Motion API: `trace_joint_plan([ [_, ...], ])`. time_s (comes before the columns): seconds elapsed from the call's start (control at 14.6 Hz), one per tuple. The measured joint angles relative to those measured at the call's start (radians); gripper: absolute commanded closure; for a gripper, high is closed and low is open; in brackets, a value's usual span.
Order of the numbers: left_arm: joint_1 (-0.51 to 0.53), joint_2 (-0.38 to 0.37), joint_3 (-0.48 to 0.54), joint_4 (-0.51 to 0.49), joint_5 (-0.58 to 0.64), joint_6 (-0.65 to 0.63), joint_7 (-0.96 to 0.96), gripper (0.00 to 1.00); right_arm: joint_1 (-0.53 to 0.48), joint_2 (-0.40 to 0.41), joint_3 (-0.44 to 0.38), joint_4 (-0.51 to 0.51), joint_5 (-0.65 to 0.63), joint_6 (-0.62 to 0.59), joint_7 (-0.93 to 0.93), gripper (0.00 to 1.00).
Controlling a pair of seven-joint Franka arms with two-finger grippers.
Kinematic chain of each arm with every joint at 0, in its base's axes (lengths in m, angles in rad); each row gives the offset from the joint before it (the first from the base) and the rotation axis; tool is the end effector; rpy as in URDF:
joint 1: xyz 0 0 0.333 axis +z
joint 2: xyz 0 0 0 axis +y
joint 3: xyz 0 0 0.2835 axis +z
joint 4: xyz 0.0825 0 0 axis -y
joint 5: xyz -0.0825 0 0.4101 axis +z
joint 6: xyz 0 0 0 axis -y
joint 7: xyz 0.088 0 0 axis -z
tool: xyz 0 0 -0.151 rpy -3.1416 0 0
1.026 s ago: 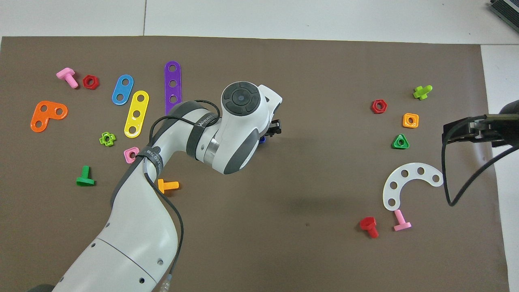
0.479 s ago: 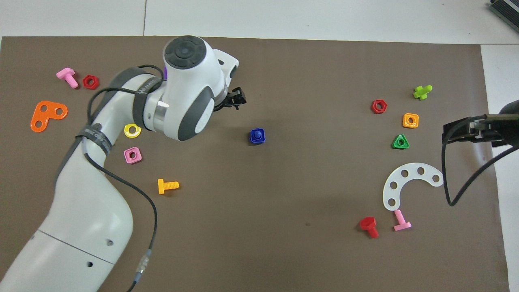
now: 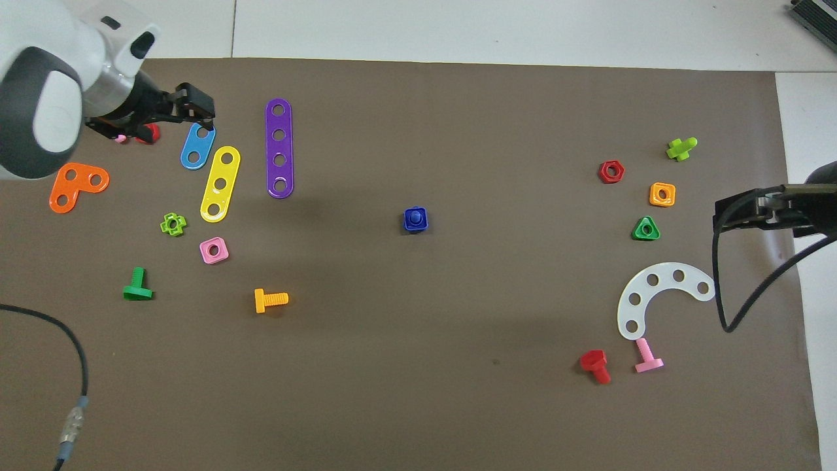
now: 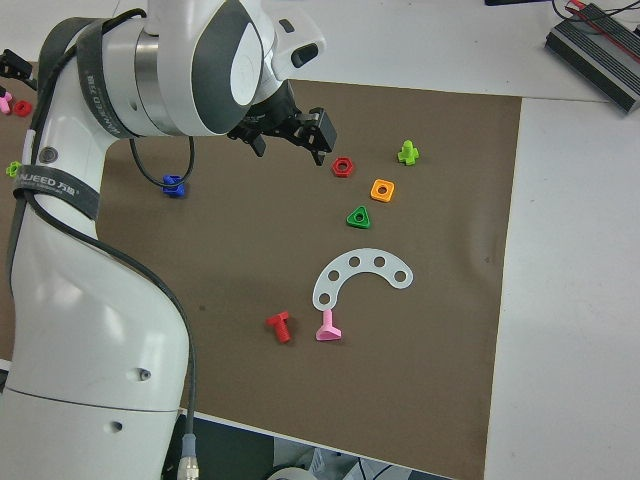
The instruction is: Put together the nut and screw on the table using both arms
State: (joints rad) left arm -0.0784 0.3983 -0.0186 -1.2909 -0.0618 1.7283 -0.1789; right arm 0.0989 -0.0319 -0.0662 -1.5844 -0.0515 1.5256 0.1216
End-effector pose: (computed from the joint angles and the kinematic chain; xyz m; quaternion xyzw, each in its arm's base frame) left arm 0.6929 -0.0740 0.4487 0.9982 0.0459 0.0147 0.0366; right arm 0.5658 0.0101 0.5558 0.9986 -0.0452 -0.0115 0.0256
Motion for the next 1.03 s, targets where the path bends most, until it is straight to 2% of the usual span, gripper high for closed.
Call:
trace_joint_plan([
  [0.27, 0.031, -0.083, 0.014, -0.003, 0.053, -0.122, 0.115, 0.00, 0.000, 0.000, 0.000, 0.000, 0.000, 0.000, 0.000, 0.00],
  [0.62, 0.059, -0.187, 0.029, -0.021, 0.080, -0.197, 0.209, 0.00, 0.000, 0.000, 0.000, 0.000, 0.000, 0.000, 0.000, 0.00],
  [1.03, 0.051, -0.222, -0.001, -0.033, 0.080, -0.205, 0.215, 0.00, 0.000, 0.000, 0.000, 0.000, 0.000, 0.000, 0.000, 0.00],
])
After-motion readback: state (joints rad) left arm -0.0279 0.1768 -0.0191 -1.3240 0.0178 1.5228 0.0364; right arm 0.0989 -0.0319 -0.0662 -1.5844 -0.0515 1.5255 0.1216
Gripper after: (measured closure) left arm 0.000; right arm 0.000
